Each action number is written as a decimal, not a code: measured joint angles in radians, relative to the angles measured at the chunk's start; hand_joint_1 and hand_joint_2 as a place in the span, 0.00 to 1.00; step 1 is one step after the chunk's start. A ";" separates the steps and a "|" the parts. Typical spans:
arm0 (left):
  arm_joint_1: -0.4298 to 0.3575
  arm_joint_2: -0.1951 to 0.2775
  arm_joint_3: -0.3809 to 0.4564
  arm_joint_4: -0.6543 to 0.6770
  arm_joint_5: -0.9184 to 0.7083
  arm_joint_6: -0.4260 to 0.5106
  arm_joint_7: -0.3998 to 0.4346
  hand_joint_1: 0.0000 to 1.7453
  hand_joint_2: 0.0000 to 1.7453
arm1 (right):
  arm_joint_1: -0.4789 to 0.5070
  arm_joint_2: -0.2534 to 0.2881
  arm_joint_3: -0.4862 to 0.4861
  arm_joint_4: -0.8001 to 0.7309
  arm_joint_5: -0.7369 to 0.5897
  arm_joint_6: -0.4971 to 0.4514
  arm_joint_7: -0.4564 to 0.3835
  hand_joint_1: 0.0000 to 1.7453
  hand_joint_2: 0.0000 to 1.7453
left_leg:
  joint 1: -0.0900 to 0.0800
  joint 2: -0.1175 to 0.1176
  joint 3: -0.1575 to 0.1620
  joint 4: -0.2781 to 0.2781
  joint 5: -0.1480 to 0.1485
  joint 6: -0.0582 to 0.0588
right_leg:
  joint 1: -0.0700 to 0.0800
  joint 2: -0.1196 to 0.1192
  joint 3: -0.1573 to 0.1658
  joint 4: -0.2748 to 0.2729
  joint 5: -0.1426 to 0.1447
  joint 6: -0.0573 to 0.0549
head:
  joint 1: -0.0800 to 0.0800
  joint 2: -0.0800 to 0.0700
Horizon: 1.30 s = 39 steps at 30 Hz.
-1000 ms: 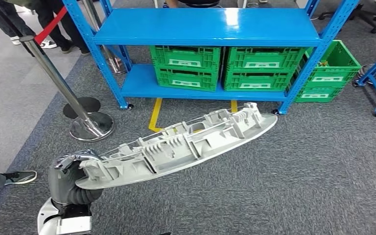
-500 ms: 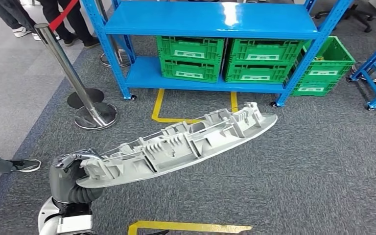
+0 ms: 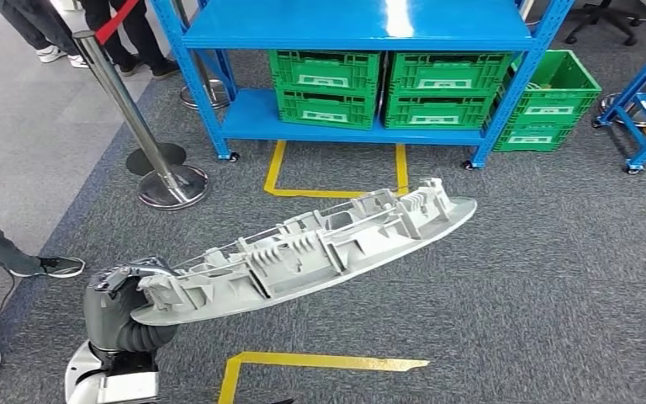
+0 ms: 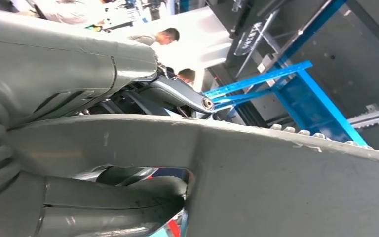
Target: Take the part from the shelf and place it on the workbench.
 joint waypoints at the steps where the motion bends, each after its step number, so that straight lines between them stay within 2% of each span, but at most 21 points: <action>1: -0.002 0.000 0.000 0.000 0.000 0.000 0.000 1.00 1.00 | 0.000 0.000 0.000 0.000 0.000 0.000 0.000 0.00 0.00 | -0.002 0.000 0.050 -0.073 -0.009 0.006 | 0.001 0.000 -0.009 0.001 0.011 0.005 | 0.001 0.000; 3: -0.003 0.000 0.000 0.000 0.000 0.000 0.000 1.00 1.00 | 0.000 0.001 -0.001 0.000 0.000 0.000 0.000 0.00 0.00 | -0.008 0.000 0.090 -0.149 -0.029 0.018 | 0.000 -0.001 -0.017 -0.001 0.032 0.017 | 0.001 0.000; 5: -0.003 -0.001 0.000 0.000 0.000 0.000 0.000 1.00 1.00 | 0.002 0.001 -0.001 0.000 0.000 0.000 0.000 0.00 0.00 | -0.011 0.003 0.077 -0.156 -0.013 0.033 | -0.004 -0.001 -0.022 -0.004 0.042 0.031 | -0.001 0.000; 7: -0.004 -0.001 0.000 0.000 0.000 0.000 0.000 1.00 1.00 | 0.004 0.001 -0.002 0.000 0.000 0.000 0.000 0.00 0.00 | -0.010 0.006 0.057 -0.161 0.011 0.050 | -0.007 0.004 -0.043 0.039 -0.013 0.041 | 0.002 0.000; 10: -0.003 -0.002 0.000 0.001 0.000 -0.002 0.000 1.00 1.00 | 0.005 0.001 -0.002 0.000 0.001 0.000 0.001 0.00 0.00 | -0.013 0.009 0.014 -0.160 0.044 0.059 | -0.009 0.007 -0.092 0.227 -0.158 0.048 | 0.007 0.000; 11: -0.003 -0.002 0.000 0.001 0.000 -0.004 0.000 1.00 1.00 | 0.005 0.001 -0.002 -0.001 0.003 0.000 0.002 0.00 0.00 | -0.015 0.010 -0.003 -0.158 0.056 0.059 | -0.009 0.007 -0.097 0.280 -0.170 0.050 | 0.008 0.000; 12: -0.003 -0.002 0.000 0.002 0.000 -0.008 0.000 1.00 1.00 | 0.005 0.001 -0.002 -0.001 0.005 0.000 0.005 0.00 0.00 | -0.016 0.012 -0.020 -0.156 0.066 0.058 | -0.009 0.007 -0.091 0.308 -0.158 0.052 | 0.007 0.000; 13: -0.002 -0.002 0.000 0.003 0.000 -0.013 0.000 1.00 1.00 | 0.006 0.001 -0.003 -0.002 0.009 0.000 0.008 0.00 0.00 | -0.017 0.013 -0.036 -0.153 0.076 0.055 | -0.009 0.007 -0.067 0.303 -0.126 0.053 | 0.008 0.000; 15: -0.002 -0.001 0.000 0.005 0.001 -0.018 0.000 1.00 1.00 | 0.008 0.002 -0.003 -0.007 0.016 0.001 0.013 0.00 0.00 | -0.017 0.013 -0.063 -0.140 0.089 0.047 | -0.009 0.007 0.028 0.202 -0.081 0.051 | 0.008 0.000; 17: -0.001 -0.001 0.001 0.005 0.001 -0.021 0.000 1.00 1.00 | 0.008 0.004 -0.003 -0.015 0.024 0.005 0.015 0.00 0.00 | -0.020 0.014 -0.080 -0.122 0.097 0.037 | -0.008 0.008 0.131 0.060 -0.108 0.047 | 0.008 0.000; 18: -0.001 -0.001 0.001 0.005 0.001 -0.021 0.000 1.00 1.00 | 0.008 0.006 -0.004 -0.019 0.027 0.007 0.016 0.00 0.00 | -0.021 0.014 -0.086 -0.115 0.101 0.032 | -0.007 0.009 0.158 0.013 -0.132 0.042 | 0.007 0.000; 21: 0.002 -0.001 0.001 0.005 0.001 -0.024 0.000 1.00 1.00 | 0.015 0.014 -0.006 -0.025 0.034 0.010 0.019 0.00 0.00 | -0.019 0.011 -0.100 -0.095 0.099 0.016 | -0.009 0.007 0.160 -0.016 -0.150 0.021 | 0.006 0.000; 23: 0.005 0.000 0.001 0.005 0.000 -0.026 0.000 1.00 1.00 | 0.020 0.017 -0.007 -0.030 0.039 0.013 0.020 0.00 0.00 | -0.015 0.006 -0.122 -0.026 0.041 0.004 | -0.011 0.003 0.155 -0.017 -0.141 0.008 | 0.004 0.000; 25: 0.007 0.000 0.000 0.005 0.000 -0.027 0.000 1.00 1.00 | 0.021 0.018 -0.011 -0.034 0.045 0.018 0.021 0.00 0.00 | -0.011 0.004 -0.161 0.101 -0.036 -0.006 | -0.008 0.001 0.147 -0.015 -0.134 0.002 | 0.002 0.000; 27: 0.010 0.001 0.000 0.005 0.000 -0.028 0.000 1.00 1.00 | 0.021 0.018 -0.015 -0.036 0.050 0.022 0.021 0.00 0.00 | -0.009 0.004 -0.175 0.174 -0.056 -0.007 | -0.005 0.001 0.141 -0.011 -0.129 0.000 | 0.002 0.000; 28: 0.011 0.001 0.000 0.005 0.000 -0.028 0.000 1.00 1.00 | 0.021 0.019 -0.016 -0.036 0.052 0.023 0.022 0.00 0.00 | -0.009 0.004 -0.158 0.158 -0.038 -0.003 | -0.004 0.002 0.140 -0.008 -0.128 0.000 | 0.002 0.000; 30: 0.010 0.001 0.000 0.005 0.000 -0.028 0.000 1.00 1.00 | 0.021 0.022 -0.019 -0.037 0.053 0.024 0.023 0.00 0.00 | -0.012 0.002 -0.089 0.043 0.023 0.011 | 0.000 0.003 0.141 -0.005 -0.126 0.001 | 0.002 0.000; 32: 0.011 0.000 0.000 0.005 -0.001 -0.028 0.000 1.00 1.00 | 0.020 0.026 -0.021 -0.039 0.055 0.025 0.022 0.00 0.00 | -0.017 0.000 -0.037 -0.054 0.053 0.028 | 0.002 0.005 0.138 -0.003 -0.122 0.007 | 0.003 0.000; 35: 0.012 0.000 0.000 0.004 -0.005 -0.028 0.000 1.00 1.00 | 0.019 0.032 -0.026 -0.042 0.065 0.028 0.022 0.00 0.00 | -0.023 -0.001 -0.027 -0.090 0.052 0.039 | 0.000 0.004 0.129 -0.006 -0.115 0.022 | 0.002 0.000; 36: 0.012 0.000 0.001 0.004 -0.006 -0.028 0.000 1.00 1.00 | 0.019 0.034 -0.028 -0.043 0.068 0.029 0.022 0.00 0.00 | -0.023 -0.001 -0.023 -0.103 0.050 0.037 | 0.000 0.004 0.127 -0.009 -0.110 0.023 | 0.004 0.000; 39: 0.012 -0.002 0.002 0.004 -0.008 -0.029 0.000 1.00 1.00 | 0.018 0.035 -0.035 -0.050 0.079 0.034 0.021 0.00 0.00 | -0.021 -0.003 -0.014 -0.134 0.050 0.023 | 0.002 0.004 0.121 -0.022 -0.104 0.004 | 0.010 0.000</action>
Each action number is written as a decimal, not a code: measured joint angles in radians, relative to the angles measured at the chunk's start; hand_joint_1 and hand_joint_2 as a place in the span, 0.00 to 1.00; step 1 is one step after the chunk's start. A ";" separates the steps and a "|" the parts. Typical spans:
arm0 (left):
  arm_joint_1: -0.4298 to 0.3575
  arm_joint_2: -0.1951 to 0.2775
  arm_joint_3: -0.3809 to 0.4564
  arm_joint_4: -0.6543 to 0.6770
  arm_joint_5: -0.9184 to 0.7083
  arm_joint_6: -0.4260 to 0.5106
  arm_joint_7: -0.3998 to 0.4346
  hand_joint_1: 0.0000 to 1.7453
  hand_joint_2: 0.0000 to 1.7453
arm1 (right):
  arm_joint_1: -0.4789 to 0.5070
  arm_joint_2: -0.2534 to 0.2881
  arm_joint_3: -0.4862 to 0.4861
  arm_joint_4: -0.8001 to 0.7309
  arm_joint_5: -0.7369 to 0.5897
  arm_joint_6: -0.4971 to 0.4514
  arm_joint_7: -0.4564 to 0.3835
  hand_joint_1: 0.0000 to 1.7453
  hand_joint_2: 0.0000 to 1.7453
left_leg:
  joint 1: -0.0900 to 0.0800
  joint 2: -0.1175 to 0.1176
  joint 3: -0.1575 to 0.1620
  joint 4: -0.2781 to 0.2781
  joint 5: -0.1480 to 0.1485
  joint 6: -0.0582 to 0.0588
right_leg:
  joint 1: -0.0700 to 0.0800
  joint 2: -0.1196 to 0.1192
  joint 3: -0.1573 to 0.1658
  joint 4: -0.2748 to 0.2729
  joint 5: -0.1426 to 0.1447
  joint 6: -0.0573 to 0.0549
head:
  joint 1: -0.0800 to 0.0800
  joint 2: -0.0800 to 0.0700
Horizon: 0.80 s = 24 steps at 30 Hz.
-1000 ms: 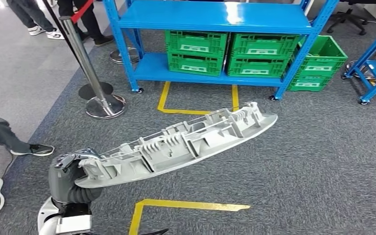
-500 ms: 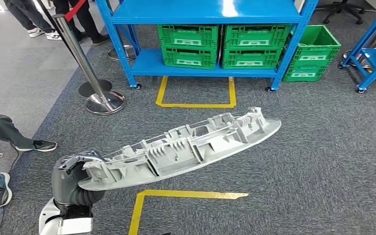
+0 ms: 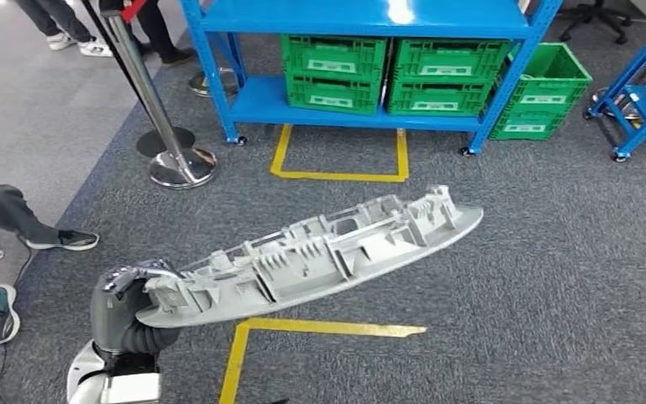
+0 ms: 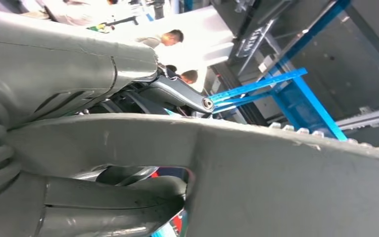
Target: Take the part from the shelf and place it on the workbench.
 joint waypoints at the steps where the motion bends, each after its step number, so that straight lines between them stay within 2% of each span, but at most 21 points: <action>1: 0.000 0.000 0.000 0.000 0.000 0.000 0.000 1.00 1.00 | 0.000 0.000 -0.002 -0.002 0.004 0.002 0.000 0.00 0.00 | 0.000 -0.001 0.000 -0.001 0.001 0.001 | 0.000 0.000 0.000 -0.004 -0.001 -0.004 | 0.001 0.000; 5: 0.001 0.000 0.002 0.000 -0.002 -0.002 0.000 1.00 1.00 | 0.002 0.002 -0.013 -0.009 0.017 0.012 0.002 0.00 0.00 | -0.003 0.000 -0.003 0.004 0.002 0.008 | -0.003 0.002 -0.002 -0.006 0.006 0.009 | 0.001 0.000; 11: 0.002 0.000 0.002 0.000 -0.005 -0.001 0.000 1.00 1.00 | 0.003 0.007 -0.027 -0.022 0.027 0.019 0.005 0.00 0.00 | -0.004 0.000 -0.008 0.008 0.006 0.014 | -0.004 0.002 -0.005 -0.006 0.012 0.019 | 0.000 0.000; 24: 0.002 0.000 0.002 0.000 -0.005 -0.002 0.000 1.00 1.00 | 0.004 0.010 -0.037 -0.026 0.028 0.021 0.006 0.00 0.00 | -0.003 0.000 -0.011 0.008 0.011 0.015 | -0.004 0.001 -0.008 -0.003 0.014 0.022 | 0.000 0.000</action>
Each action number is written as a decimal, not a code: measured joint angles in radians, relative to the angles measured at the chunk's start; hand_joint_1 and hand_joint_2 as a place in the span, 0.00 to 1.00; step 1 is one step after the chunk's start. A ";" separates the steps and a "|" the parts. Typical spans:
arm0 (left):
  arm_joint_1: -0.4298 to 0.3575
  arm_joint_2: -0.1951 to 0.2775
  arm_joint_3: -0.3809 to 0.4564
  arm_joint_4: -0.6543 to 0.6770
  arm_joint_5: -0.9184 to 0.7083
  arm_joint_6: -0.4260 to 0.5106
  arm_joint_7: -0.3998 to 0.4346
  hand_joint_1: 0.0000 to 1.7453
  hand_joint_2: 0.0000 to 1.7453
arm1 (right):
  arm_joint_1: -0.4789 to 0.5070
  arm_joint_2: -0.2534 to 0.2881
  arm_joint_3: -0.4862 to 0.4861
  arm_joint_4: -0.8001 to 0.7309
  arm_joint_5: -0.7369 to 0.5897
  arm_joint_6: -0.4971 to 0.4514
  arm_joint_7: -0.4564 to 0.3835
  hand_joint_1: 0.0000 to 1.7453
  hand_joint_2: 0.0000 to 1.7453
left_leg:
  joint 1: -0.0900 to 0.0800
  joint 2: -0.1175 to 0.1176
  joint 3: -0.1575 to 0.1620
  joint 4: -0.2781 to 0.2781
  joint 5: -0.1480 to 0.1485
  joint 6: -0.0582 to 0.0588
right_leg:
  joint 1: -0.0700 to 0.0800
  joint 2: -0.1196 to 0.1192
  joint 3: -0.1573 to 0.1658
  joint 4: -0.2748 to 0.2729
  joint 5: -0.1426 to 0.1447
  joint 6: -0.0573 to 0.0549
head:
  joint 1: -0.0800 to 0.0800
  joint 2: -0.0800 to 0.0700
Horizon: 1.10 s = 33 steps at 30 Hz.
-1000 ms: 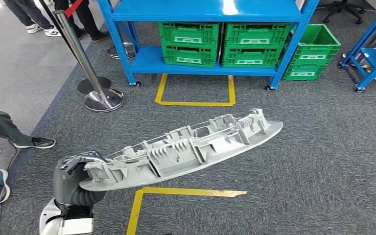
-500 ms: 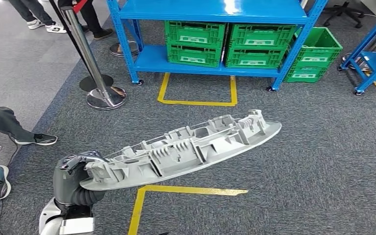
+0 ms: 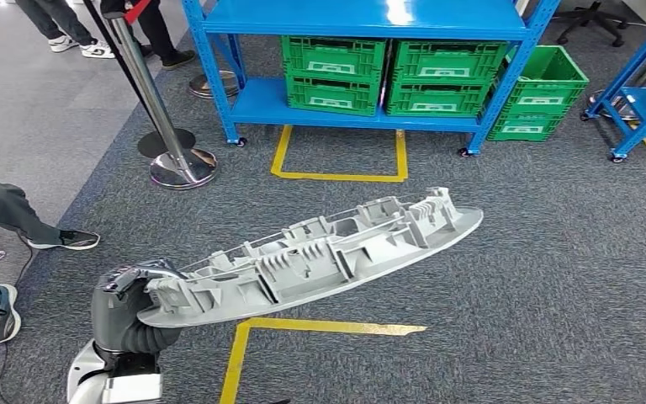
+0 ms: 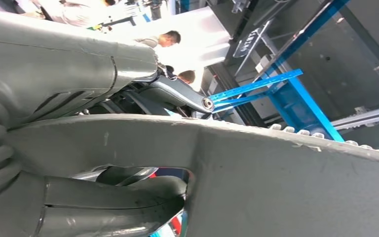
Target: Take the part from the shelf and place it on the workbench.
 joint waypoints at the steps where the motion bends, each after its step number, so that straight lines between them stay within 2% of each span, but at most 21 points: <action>1: 0.000 0.000 0.000 0.000 0.000 0.000 0.000 1.00 1.00 | 0.000 0.000 0.000 0.000 0.000 0.000 0.000 0.00 0.00 | 0.000 0.000 0.000 0.000 0.000 0.000 | 0.000 0.000 0.000 0.000 0.000 0.000 | 0.000 0.000; 33: 0.000 0.000 0.001 0.000 -0.005 0.000 0.000 1.00 1.00 | -0.004 0.008 -0.039 -0.010 0.051 0.016 -0.008 0.00 0.00 | 0.000 0.000 -0.001 0.000 0.001 0.000 | 0.001 0.000 -0.001 0.000 0.001 0.000 | 0.000 0.000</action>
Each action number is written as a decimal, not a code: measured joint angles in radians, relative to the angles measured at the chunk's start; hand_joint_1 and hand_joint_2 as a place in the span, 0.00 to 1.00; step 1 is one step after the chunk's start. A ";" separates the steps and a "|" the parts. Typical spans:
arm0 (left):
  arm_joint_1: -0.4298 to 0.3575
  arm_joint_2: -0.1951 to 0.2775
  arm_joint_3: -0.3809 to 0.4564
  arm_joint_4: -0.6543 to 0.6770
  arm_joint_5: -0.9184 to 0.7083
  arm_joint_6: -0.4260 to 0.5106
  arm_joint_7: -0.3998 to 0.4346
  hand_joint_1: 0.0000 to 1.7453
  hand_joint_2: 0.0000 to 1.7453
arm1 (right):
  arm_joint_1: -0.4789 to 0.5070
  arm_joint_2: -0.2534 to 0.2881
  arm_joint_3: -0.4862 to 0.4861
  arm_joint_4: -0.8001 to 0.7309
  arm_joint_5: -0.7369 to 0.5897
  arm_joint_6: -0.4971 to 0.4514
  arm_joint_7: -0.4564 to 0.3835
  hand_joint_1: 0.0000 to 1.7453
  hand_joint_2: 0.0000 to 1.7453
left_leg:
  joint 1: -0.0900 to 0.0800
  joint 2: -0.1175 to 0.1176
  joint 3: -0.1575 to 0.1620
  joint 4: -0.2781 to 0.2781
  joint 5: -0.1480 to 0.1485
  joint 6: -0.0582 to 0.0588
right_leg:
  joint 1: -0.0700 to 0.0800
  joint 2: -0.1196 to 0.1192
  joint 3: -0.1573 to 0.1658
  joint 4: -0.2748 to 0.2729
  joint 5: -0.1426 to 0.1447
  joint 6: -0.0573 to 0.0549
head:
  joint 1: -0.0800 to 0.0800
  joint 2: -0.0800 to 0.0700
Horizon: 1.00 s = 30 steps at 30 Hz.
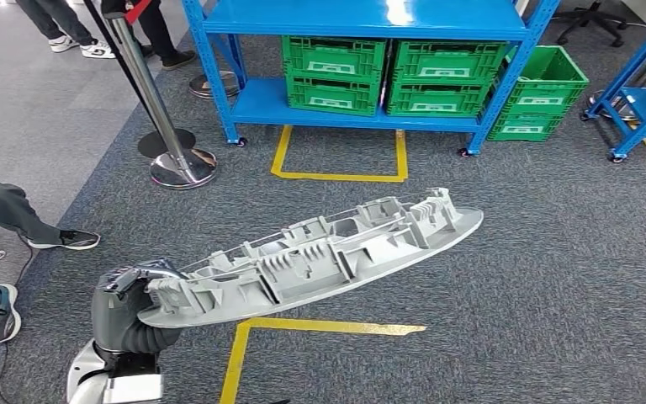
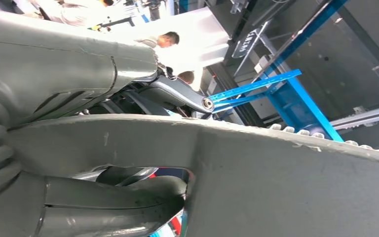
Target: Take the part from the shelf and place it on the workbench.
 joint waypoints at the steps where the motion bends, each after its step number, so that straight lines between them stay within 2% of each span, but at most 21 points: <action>1: 0.000 0.000 0.000 0.000 0.000 0.000 0.000 1.00 1.00 | 0.000 0.000 -0.002 0.000 0.001 0.000 0.000 0.00 0.00 | 0.000 0.000 0.000 0.000 0.000 0.000 | 0.000 0.000 0.000 0.000 0.000 0.000 | 0.000 0.000; 9: 0.000 0.000 0.000 0.000 0.000 0.000 0.000 1.00 1.00 | -0.003 0.003 -0.012 0.000 0.007 0.004 -0.003 0.00 0.00 | -0.001 0.000 -0.001 0.002 0.000 0.001 | -0.001 0.000 0.001 -0.001 0.001 0.002 | 0.000 0.000; 14: 0.000 0.000 0.001 0.000 -0.001 0.001 0.000 1.00 1.00 | -0.008 0.010 -0.020 0.000 0.015 0.006 -0.006 0.00 0.00 | -0.005 0.000 -0.009 0.010 0.000 0.009 | -0.003 0.000 0.002 -0.002 0.007 0.011 | -0.001 0.000; 16: 0.000 0.000 0.000 0.000 -0.003 0.002 0.000 1.00 1.00 | -0.011 0.012 -0.023 0.000 0.022 0.006 -0.008 0.00 0.00 | 0.000 0.001 -0.008 -0.002 0.006 0.017 | -0.003 0.000 -0.003 0.004 0.001 0.016 | 0.000 0.000; 17: -0.001 0.000 0.000 0.000 -0.004 0.002 0.000 1.00 1.00 | -0.012 0.012 -0.026 -0.001 0.026 0.007 -0.009 0.00 0.00 | 0.003 0.002 -0.007 -0.009 0.010 0.022 | -0.002 0.001 -0.014 0.024 -0.015 0.017 | 0.002 0.000; 18: -0.001 -0.001 0.000 0.000 -0.004 0.002 0.000 1.00 1.00 | -0.014 0.012 -0.029 -0.001 0.029 0.007 -0.010 0.00 0.00 | 0.006 0.003 -0.007 -0.014 0.013 0.027 | -0.002 0.002 -0.036 0.065 -0.041 0.018 | 0.004 0.000; 20: -0.001 -0.002 0.001 0.000 -0.006 0.002 0.000 1.00 1.00 | -0.014 0.012 -0.035 -0.001 0.034 0.007 -0.011 0.00 0.00 | 0.005 0.004 -0.012 -0.015 0.016 0.030 | -0.003 0.003 -0.103 0.203 -0.107 0.021 | 0.007 0.000; 21: 0.000 -0.003 0.001 0.000 -0.007 0.002 0.000 1.00 1.00 | -0.014 0.012 -0.038 -0.001 0.037 0.007 -0.011 0.00 0.00 | 0.005 0.004 -0.014 -0.014 0.016 0.030 | -0.004 0.003 -0.134 0.265 -0.127 0.022 | 0.007 0.000; 22: 0.001 -0.003 0.001 0.000 -0.007 0.002 0.000 1.00 1.00 | -0.013 0.012 -0.041 -0.001 0.039 0.007 -0.011 0.00 0.00 | 0.005 0.004 -0.015 -0.013 0.016 0.030 | -0.004 0.003 -0.151 0.296 -0.129 0.024 | 0.007 0.000; 23: 0.001 -0.003 0.001 0.001 -0.008 0.002 0.000 1.00 1.00 | -0.013 0.012 -0.043 -0.001 0.040 0.007 -0.012 0.00 0.00 | 0.005 0.004 -0.015 -0.012 0.016 0.029 | -0.005 0.003 -0.148 0.286 -0.111 0.024 | 0.007 0.000; 24: 0.002 -0.003 0.001 0.001 -0.008 0.002 0.000 1.00 1.00 | -0.013 0.012 -0.045 -0.001 0.041 0.007 -0.012 0.00 0.00 | 0.006 0.003 -0.015 -0.010 0.015 0.026 | -0.007 0.003 -0.125 0.236 -0.076 0.025 | 0.007 0.000; 25: 0.002 -0.003 0.001 0.001 -0.008 0.002 0.000 1.00 1.00 | -0.014 0.012 -0.046 -0.001 0.041 0.007 -0.013 0.00 0.00 | 0.006 0.003 -0.015 -0.006 0.013 0.022 | -0.010 0.002 -0.091 0.163 -0.041 0.025 | 0.007 0.000; 26: 0.002 -0.003 0.001 0.001 -0.009 0.002 0.000 1.00 1.00 | -0.015 0.013 -0.047 -0.001 0.041 0.007 -0.014 0.00 0.00 | 0.005 0.002 -0.017 0.001 0.009 0.016 | -0.010 0.003 -0.059 0.096 -0.017 0.023 | 0.008 0.000; 27: 0.002 -0.003 0.001 0.001 -0.009 0.002 0.000 1.00 1.00 | -0.016 0.013 -0.048 -0.001 0.041 0.007 -0.015 0.00 0.00 | 0.004 0.002 -0.019 0.007 0.006 0.009 | -0.010 0.004 -0.035 0.049 -0.004 0.019 | 0.007 0.000; 28: 0.002 -0.003 0.002 0.001 -0.009 0.002 0.000 1.00 1.00 | -0.017 0.014 -0.049 -0.001 0.041 0.007 -0.016 0.00 0.00 | 0.003 0.001 -0.021 0.012 0.005 0.003 | -0.009 0.005 -0.024 0.027 -0.003 0.014 | 0.007 0.000; 30: 0.002 -0.004 0.002 0.001 -0.009 0.003 0.000 1.00 1.00 | -0.016 0.015 -0.051 -0.001 0.041 0.007 -0.017 0.00 0.00 | 0.003 0.001 -0.023 0.015 0.005 -0.008 | -0.007 0.007 -0.021 0.026 -0.004 0.000 | 0.007 0.000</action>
